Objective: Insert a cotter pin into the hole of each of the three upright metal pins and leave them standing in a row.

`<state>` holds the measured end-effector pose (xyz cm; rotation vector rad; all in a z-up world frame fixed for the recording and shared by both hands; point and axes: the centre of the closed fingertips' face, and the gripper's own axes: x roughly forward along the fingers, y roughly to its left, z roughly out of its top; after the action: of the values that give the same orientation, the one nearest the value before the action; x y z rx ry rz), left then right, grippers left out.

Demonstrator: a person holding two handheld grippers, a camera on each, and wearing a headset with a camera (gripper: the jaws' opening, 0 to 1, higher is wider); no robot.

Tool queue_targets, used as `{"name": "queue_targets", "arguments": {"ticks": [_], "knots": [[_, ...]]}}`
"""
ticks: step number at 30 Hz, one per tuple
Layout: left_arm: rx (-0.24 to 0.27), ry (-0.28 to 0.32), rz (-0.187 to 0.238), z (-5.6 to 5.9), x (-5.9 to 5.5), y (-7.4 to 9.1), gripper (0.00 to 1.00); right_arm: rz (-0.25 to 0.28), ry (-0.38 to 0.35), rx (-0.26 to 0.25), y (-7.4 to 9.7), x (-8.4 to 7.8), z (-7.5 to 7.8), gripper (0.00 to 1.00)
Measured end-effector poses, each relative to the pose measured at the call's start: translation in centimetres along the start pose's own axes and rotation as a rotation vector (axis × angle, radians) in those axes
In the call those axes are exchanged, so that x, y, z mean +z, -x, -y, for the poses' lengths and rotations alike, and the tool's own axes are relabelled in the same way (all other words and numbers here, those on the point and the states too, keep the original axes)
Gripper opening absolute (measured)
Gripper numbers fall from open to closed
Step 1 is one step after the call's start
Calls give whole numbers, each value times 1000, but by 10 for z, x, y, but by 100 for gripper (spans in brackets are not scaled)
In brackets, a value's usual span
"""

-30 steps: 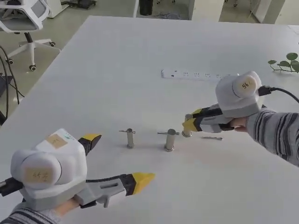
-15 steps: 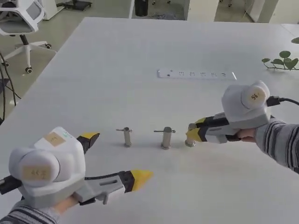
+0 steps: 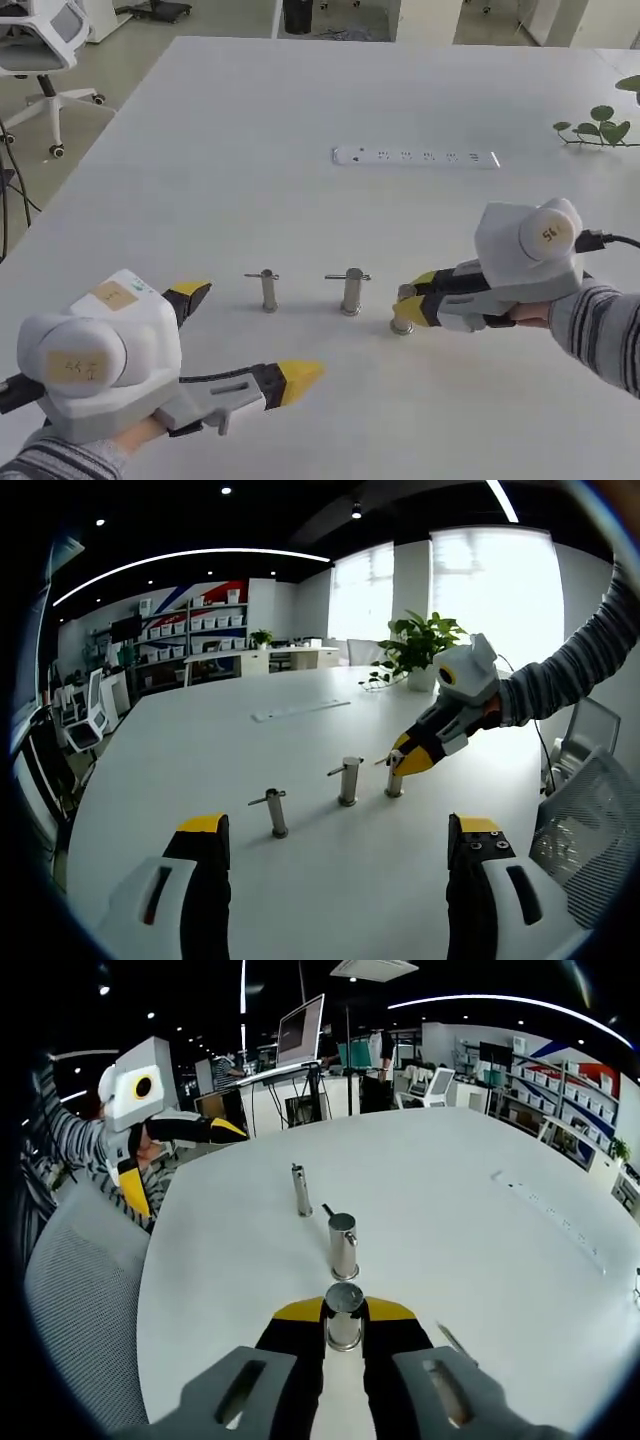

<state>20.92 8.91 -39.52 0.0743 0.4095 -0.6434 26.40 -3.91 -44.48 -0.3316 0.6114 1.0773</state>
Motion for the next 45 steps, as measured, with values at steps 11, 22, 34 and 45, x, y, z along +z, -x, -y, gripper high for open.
{"name": "queue_targets", "arguments": {"ticks": [11,22,34,45], "knots": [[-3,3,3,3,0,-1,89,11,15,29,-3,-2,-17,8],[-9,12,5,4,0,-3,89,9,66,46,-6,-5,-25,8],[-8,19,5,5,0,-3,93,-11,83,38,-7,-9,-27,17],[-10,26,-3,5,-3,1,95,-14,-7,45,11,-14,-22,24]]}}
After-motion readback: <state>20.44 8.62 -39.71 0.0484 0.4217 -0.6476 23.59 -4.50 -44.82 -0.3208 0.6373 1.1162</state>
